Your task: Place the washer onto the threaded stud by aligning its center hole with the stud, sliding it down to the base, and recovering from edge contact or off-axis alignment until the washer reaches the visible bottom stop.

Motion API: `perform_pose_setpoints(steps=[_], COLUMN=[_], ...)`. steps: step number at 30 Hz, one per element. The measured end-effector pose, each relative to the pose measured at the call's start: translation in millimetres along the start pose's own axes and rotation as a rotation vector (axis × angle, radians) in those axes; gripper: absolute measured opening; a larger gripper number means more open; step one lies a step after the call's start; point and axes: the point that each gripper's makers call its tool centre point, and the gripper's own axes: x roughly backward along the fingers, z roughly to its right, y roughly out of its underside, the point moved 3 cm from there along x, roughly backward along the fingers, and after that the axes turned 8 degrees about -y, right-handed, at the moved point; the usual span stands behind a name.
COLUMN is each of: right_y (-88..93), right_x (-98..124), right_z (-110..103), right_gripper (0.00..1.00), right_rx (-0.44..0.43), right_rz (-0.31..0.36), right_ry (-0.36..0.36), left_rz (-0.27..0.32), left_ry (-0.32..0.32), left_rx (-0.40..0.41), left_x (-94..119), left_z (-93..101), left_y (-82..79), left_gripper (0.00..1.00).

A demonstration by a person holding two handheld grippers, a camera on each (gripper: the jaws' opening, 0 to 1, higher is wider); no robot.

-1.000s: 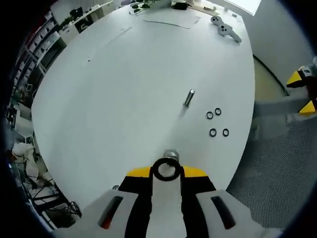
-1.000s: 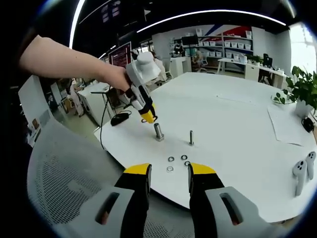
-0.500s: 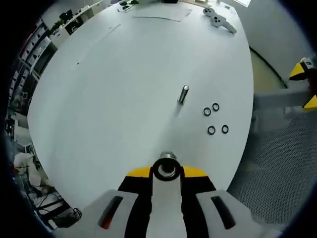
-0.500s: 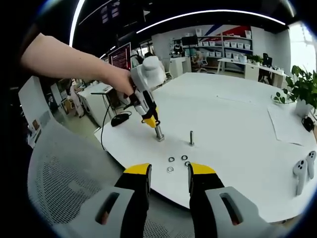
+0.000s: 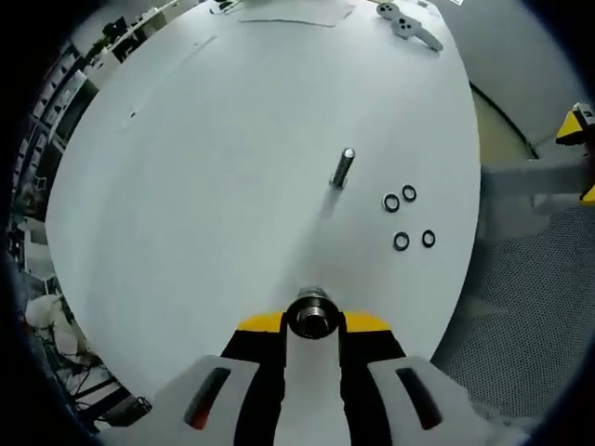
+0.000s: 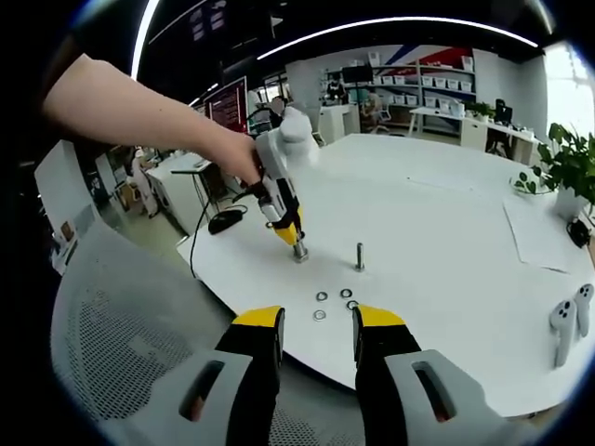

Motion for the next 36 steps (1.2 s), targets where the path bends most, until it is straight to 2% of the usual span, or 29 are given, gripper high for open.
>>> perform_pose_setpoints(steps=[9,12,23,32,35,36], right_y=[-0.3,-0.3,-0.7,-0.3,0.0,0.0], right_x=[0.5,0.8,1.6,1.2,1.0,1.1], right_z=[0.9,1.2,2.8,3.1,3.1,3.1], right_gripper=[0.32,0.32,0.32,0.32,0.32,0.32], right_rx=[-0.003,-0.004,-0.007,-0.005,-0.005,-0.005], right_rz=[0.004,0.004,0.008,0.002,0.001,0.000], right_ry=[0.003,0.005,0.014,0.016,0.015,0.015], left_rz=[-0.020,-0.021,-0.039,-0.012,0.001,0.009], left_ry=[-0.020,-0.010,-0.023,-0.029,-0.063,-0.058], left_rx=[0.001,0.024,0.023,0.038,0.062,0.069], left_x=[-21.2,-25.5,-33.8,-33.7,-34.9,-34.1], left_z=[2.0,2.1,5.0,4.8,-1.1,-1.0], left_y=[2.5,2.3,4.9,7.1,9.9,10.5], left_gripper=[0.19,0.19,0.19,0.21,0.28,0.27])
